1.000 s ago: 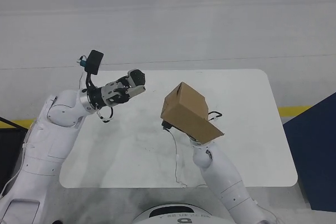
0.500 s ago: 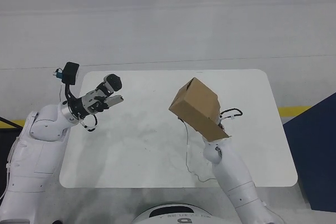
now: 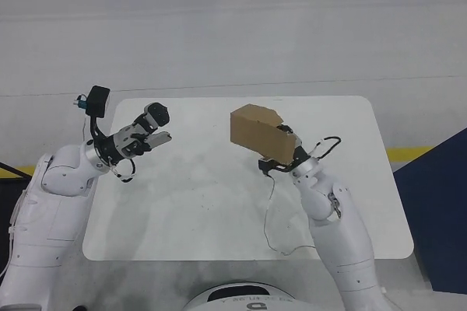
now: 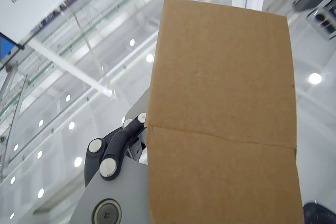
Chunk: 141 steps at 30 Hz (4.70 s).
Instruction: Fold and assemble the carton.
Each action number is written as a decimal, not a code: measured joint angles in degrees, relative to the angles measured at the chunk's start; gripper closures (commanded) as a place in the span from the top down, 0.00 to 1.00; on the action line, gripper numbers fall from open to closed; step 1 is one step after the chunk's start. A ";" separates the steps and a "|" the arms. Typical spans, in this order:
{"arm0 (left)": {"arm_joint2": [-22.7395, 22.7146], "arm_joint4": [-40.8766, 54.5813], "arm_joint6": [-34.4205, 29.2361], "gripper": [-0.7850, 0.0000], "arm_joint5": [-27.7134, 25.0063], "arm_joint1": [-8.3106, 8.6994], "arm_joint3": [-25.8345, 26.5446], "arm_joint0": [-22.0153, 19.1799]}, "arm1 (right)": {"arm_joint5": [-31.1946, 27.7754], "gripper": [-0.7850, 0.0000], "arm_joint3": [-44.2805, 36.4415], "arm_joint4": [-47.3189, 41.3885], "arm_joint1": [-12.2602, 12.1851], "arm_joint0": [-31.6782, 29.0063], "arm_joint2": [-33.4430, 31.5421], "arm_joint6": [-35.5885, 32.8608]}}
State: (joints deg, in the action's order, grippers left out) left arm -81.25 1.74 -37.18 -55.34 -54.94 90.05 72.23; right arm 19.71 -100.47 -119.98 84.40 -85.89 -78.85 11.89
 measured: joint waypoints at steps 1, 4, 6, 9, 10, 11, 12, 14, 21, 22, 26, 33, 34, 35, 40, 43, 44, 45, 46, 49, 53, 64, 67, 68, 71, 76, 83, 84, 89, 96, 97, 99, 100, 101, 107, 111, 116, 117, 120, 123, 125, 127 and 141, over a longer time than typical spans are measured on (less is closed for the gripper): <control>0.00 0.00 0.00 1.00 0.00 0.00 0.00 0.00 | -1.02 0.00 -2.36 0.38 -0.27 -0.43 -0.53 6.43; 0.00 0.00 0.00 1.00 0.00 0.00 0.00 0.00 | -4.38 0.00 -7.00 2.18 -0.74 -0.85 -1.33 19.13; 0.00 0.00 0.00 1.00 0.00 0.00 0.00 0.00 | -6.32 0.00 -8.86 2.05 -0.89 -0.92 -1.23 25.37; 0.00 0.00 0.00 1.00 0.00 0.00 0.00 0.00 | -9.02 0.00 -10.10 3.22 -1.16 -0.47 -0.85 34.43; 0.00 0.00 0.00 1.00 0.00 0.00 0.00 0.00 | -9.73 0.00 -9.90 5.20 -1.29 -0.08 -0.55 36.89; 0.00 0.00 0.00 1.00 0.00 0.00 0.00 0.00 | -10.28 0.00 -9.59 6.70 -1.36 0.21 -0.24 38.13; 0.00 0.00 0.00 1.00 0.00 0.00 0.00 0.00 | -10.85 0.12 -9.21 8.13 -1.40 0.51 0.07 38.89; 0.00 0.00 0.00 1.00 0.00 0.00 0.00 0.00 | -12.28 0.41 -8.22 10.66 -1.45 1.18 0.63 39.45; 0.00 0.00 0.00 1.00 0.00 0.00 0.00 0.00 | -14.84 1.00 -6.63 9.35 -1.38 2.69 0.99 39.26; 0.00 0.00 0.00 1.00 0.00 0.00 0.00 0.00 | -14.90 1.00 -6.63 8.53 -1.39 2.76 0.71 38.62; 0.00 0.00 0.00 1.00 0.00 0.00 0.00 0.00 | -13.63 1.00 -6.98 4.28 -1.43 2.26 -0.58 34.63; 0.00 0.00 0.00 1.00 0.00 0.00 0.00 0.00 | -4.68 1.00 -7.06 -0.41 -1.73 -0.97 -3.80 14.12; 0.00 0.00 0.00 1.00 0.00 0.00 0.00 0.00 | -2.31 1.00 -6.60 1.86 -1.93 -1.53 -4.08 10.29; 0.00 0.00 0.00 1.00 0.00 0.00 0.00 0.00 | -0.42 1.00 -6.29 4.00 -2.09 -1.80 -4.21 7.16; 0.00 0.00 0.00 1.00 0.00 0.00 0.00 0.00 | 8.16 1.00 -5.53 27.22 -3.48 -0.97 -3.99 -14.51; 0.00 0.00 0.00 1.00 0.00 0.00 0.00 0.00 | 5.74 1.00 -3.21 41.50 -4.19 -0.08 -3.23 -30.25; 0.00 0.00 0.00 1.00 0.00 0.00 0.00 0.00 | 4.84 1.00 -2.16 44.52 -4.38 0.37 -3.14 -34.39; 0.00 0.00 0.00 1.00 0.00 0.00 0.00 0.00 | 3.90 1.00 -1.05 46.97 -4.54 0.86 -3.08 -38.19; 0.00 0.00 0.00 1.00 0.00 0.00 0.00 0.00 | 2.37 1.00 0.48 49.41 -4.70 1.62 -3.13 -42.75; 0.00 0.00 0.00 1.00 0.00 0.00 0.00 0.00 | -0.33 1.00 4.80 49.54 -4.62 2.76 -3.18 -50.23; 0.00 0.00 0.00 1.00 0.00 0.00 0.00 0.00 | -0.29 1.00 4.72 46.88 -4.58 2.73 -3.16 -50.46; 0.00 0.00 0.00 1.00 0.00 0.00 0.00 0.00 | -7.56 1.00 4.18 55.87 -5.56 3.28 -4.50 -45.19; 0.00 0.00 0.00 1.00 0.00 0.00 0.00 0.00 | -14.56 1.00 0.90 74.73 -6.76 2.41 -5.95 -47.09; 0.00 0.00 0.00 1.00 0.00 0.00 0.00 0.00 | -15.82 1.00 -0.31 80.53 -7.12 2.11 -6.08 -48.65; 0.00 0.00 0.00 1.00 0.00 0.00 0.00 0.00 | -16.98 1.00 -2.85 98.24 -8.34 2.01 -6.16 -53.49; 0.00 0.00 0.00 1.00 0.00 0.00 0.00 0.00 | -13.04 1.00 -1.60 118.97 -9.35 3.78 -3.43 -54.49; 0.00 0.00 0.00 1.00 0.00 0.00 0.00 0.00 | -12.41 1.00 4.01 132.84 -9.75 7.25 1.52 -52.54; 0.00 0.00 0.00 1.00 0.00 0.00 0.00 0.00 | -12.34 1.00 4.30 133.49 -9.80 7.52 1.80 -52.70; 0.00 0.00 0.00 1.00 0.00 0.00 0.00 0.00 | -11.58 1.00 5.79 136.10 -9.96 8.66 3.15 -52.13; 0.00 0.00 0.00 1.00 0.00 0.00 0.00 0.00 | -10.88 0.92 7.29 135.86 -9.63 9.76 7.80 -53.41; 0.00 0.00 0.00 1.00 0.00 0.00 0.00 0.00 | -10.64 0.91 6.91 135.58 -9.61 9.70 8.40 -54.18; 0.00 0.00 0.00 1.00 0.00 0.00 0.00 0.00 | -9.95 0.91 5.87 134.60 -9.55 9.51 9.43 -55.45; 0.00 0.00 0.00 1.00 0.00 0.00 0.00 0.00 | -9.27 0.91 5.05 133.96 -9.47 9.38 10.26 -56.00; 0.00 0.00 0.00 1.00 0.00 0.00 0.00 0.00 | -8.68 0.90 4.41 133.57 -9.39 9.32 10.96 -56.23; 0.00 0.00 0.00 1.00 0.00 0.00 0.00 0.00 | -6.81 0.79 1.35 128.44 -8.87 9.37 13.27 -54.76; 0.00 0.00 0.00 1.00 0.00 0.00 0.00 0.00 | -7.48 0.68 -0.23 127.54 -9.25 9.03 10.19 -51.90; 0.00 0.00 0.00 1.00 0.00 0.00 0.00 0.00 | -5.92 0.73 -1.97 136.55 -10.33 7.75 5.31 -45.44; 0.00 0.00 0.00 1.00 0.00 0.00 0.00 0.00 | -5.32 0.73 -1.90 138.99 -10.48 7.84 5.18 -44.69; 0.00 0.00 0.00 1.00 0.00 0.00 0.00 0.00 | -3.75 0.74 0.35 145.96 -10.80 9.39 6.66 -46.19; 0.00 0.00 0.00 1.00 0.00 0.00 0.00 0.00 | -2.83 0.67 3.46 149.69 -10.89 11.38 9.08 -50.05; 0.00 0.00 0.00 1.00 0.00 0.00 0.00 0.00 | -2.56 0.56 5.83 152.53 -10.88 12.96 11.37 -53.03; 0.00 0.00 0.00 1.00 0.00 0.00 0.00 0.00 | -2.31 0.45 7.68 154.22 -10.85 14.38 12.97 -55.59; 0.00 0.00 0.00 1.00 0.00 0.00 0.00 0.00 | 0.98 0.47 4.88 151.48 -11.23 14.20 13.90 -65.16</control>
State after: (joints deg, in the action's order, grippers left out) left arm -81.25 1.74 -37.18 -55.34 -54.94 90.05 72.23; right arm 20.69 -95.60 31.50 73.17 -71.69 -64.96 -53.27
